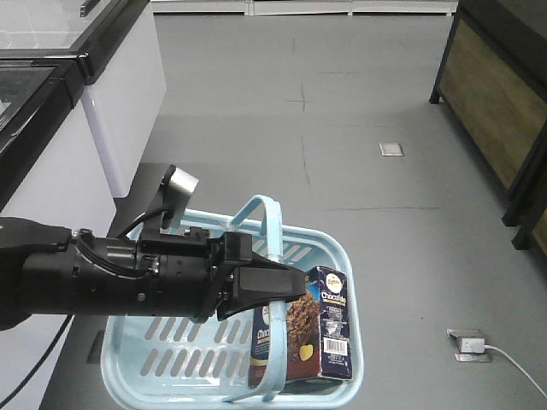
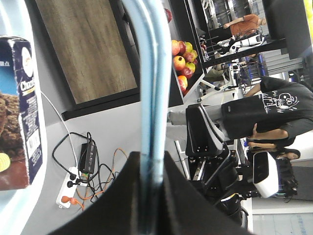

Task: Left arm holds basket, right arm returns cookies
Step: 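Raise the held basket in front of the robot with the left gripper, then drive forward toward the drink shelves holding the basket in the left gripper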

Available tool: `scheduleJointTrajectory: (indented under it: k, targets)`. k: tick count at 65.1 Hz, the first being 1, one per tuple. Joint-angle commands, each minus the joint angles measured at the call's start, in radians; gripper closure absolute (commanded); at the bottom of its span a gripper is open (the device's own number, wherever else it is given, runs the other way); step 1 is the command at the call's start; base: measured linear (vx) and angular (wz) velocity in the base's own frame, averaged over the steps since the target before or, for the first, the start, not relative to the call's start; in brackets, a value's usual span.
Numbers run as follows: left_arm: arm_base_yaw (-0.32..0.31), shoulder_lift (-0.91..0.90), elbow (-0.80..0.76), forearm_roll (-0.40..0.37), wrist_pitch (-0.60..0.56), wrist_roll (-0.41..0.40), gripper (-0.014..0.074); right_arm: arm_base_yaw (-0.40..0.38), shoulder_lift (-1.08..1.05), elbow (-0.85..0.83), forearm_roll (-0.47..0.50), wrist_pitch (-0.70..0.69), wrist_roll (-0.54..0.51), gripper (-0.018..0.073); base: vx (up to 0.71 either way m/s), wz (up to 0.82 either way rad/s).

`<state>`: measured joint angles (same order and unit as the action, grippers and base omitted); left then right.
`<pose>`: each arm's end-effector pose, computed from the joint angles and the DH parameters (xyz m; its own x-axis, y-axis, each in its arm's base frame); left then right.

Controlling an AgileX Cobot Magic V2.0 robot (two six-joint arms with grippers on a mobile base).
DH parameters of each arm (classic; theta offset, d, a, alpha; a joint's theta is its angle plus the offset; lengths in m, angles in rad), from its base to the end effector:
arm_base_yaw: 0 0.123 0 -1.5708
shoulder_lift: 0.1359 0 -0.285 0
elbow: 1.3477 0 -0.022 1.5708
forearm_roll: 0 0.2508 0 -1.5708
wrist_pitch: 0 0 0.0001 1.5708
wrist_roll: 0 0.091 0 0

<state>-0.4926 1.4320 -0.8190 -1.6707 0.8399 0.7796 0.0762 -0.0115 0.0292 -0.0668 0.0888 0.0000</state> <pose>0.2174 -0.1933 0.2765 -0.9485 -0.1066 -0.2983 0.2525 0.3139 -0.9153 0.0567 0.0038 0.1959 -0.0143 -0.0678 -0.9976 -0.0713 0.9952 -0.0666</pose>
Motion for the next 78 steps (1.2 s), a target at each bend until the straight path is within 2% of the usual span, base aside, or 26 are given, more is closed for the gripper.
scheduleJointTrajectory:
  k: [1,41,78]
  targets:
    - [-0.006,-0.043,-0.033,-0.106,0.055,0.013,0.0599,-0.007,-0.012,0.017,-0.008,-0.075,0.0,0.057,0.0,0.0]
    - [-0.006,-0.043,-0.033,-0.106,0.057,0.013,0.0599,-0.007,-0.012,0.017,-0.008,-0.075,0.0,0.057,0.03,-0.01]
    - [-0.006,-0.043,-0.033,-0.106,0.057,0.013,0.0599,-0.007,-0.012,0.017,-0.008,-0.075,0.0,0.057,0.21,-0.08]
